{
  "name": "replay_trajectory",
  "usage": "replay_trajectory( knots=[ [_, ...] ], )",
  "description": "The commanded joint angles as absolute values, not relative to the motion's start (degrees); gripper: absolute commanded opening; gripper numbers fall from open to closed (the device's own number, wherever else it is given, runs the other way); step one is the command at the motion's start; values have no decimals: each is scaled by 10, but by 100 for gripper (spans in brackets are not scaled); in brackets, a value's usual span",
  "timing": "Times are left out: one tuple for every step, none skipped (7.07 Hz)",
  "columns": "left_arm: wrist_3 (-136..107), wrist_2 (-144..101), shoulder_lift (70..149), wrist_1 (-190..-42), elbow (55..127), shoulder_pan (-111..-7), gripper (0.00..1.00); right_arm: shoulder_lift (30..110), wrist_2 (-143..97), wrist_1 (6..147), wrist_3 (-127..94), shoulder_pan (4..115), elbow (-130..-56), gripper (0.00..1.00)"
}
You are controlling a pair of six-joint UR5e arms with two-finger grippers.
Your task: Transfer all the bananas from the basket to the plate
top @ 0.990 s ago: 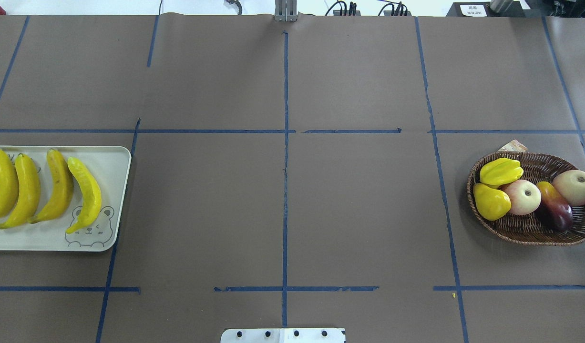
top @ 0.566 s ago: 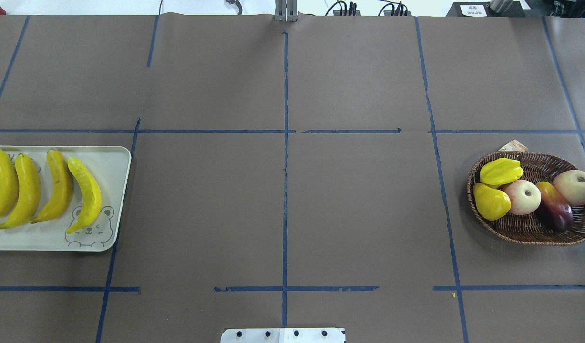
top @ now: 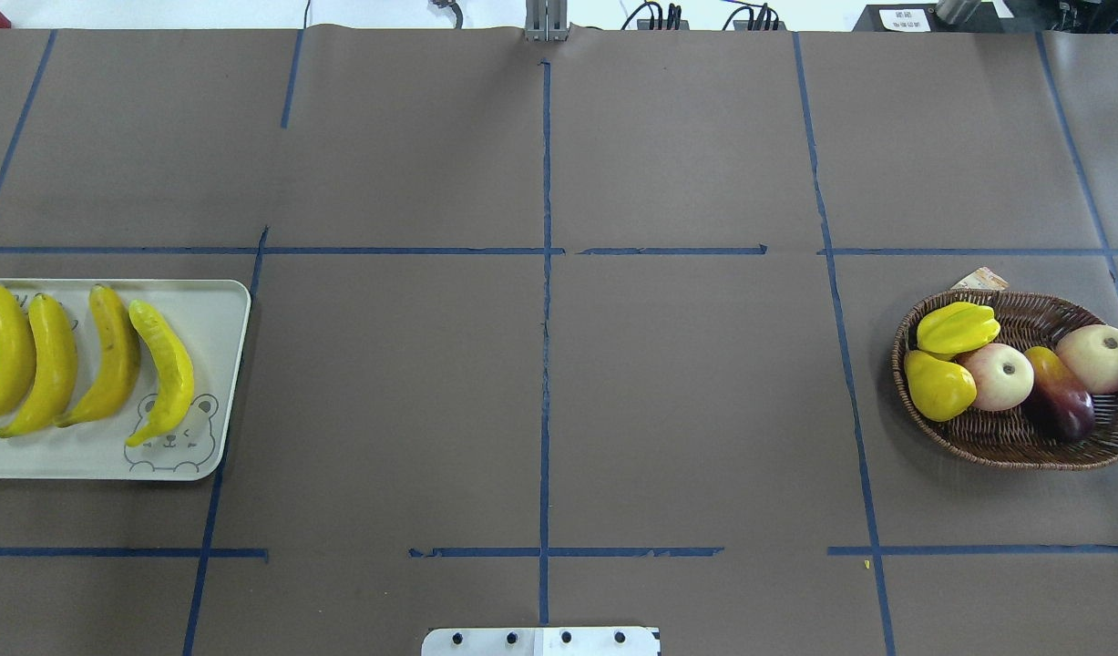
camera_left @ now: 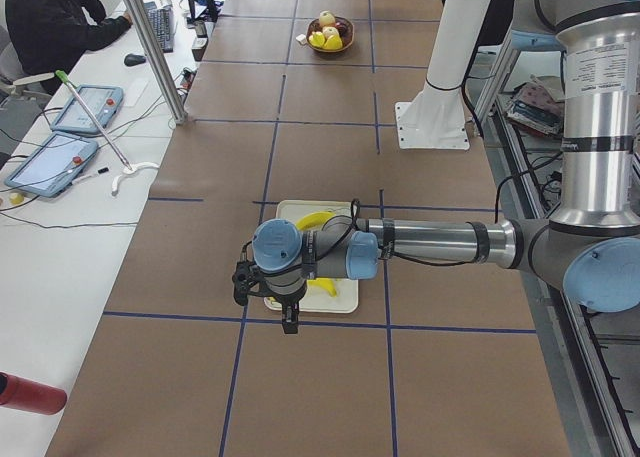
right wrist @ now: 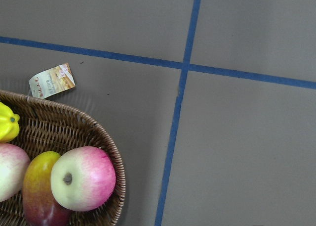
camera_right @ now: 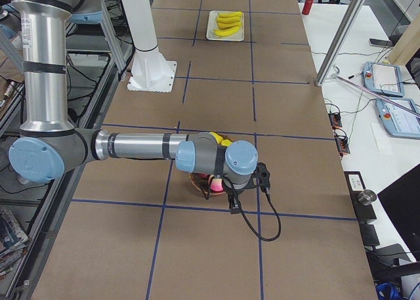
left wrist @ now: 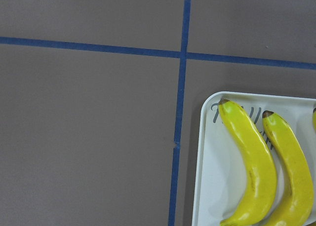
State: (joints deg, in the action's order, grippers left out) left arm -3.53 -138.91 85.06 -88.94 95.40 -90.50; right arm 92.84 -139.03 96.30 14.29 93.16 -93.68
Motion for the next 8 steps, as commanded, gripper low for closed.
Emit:
replay_trajectory(
  knots=[
    [-43,-1390,852,-889,954,-905,100,934,-1383,962,144,967,-916,100],
    [-43,-1392,852,-889,954,-905,100,933,-1378,962,142,969,-916,100],
    [-44,-1393,852,-889,954,-905,100,933,-1377,962,142,969,-916,100],
    [-44,-1393,852,-889,954,-905,100,933,-1377,962,140,969,-916,100],
    [-44,-1392,853,-889,954,-905,100,933,-1377,962,140,969,-915,100],
    [-44,-1392,853,-889,954,-905,100,933,-1377,962,140,969,-915,100],
    [-44,-1392,853,-889,953,-905,100,933,-1378,962,140,969,-918,100],
    [-45,-1392,853,-889,954,-905,100,933,-1378,962,140,969,-917,100]
  ],
)
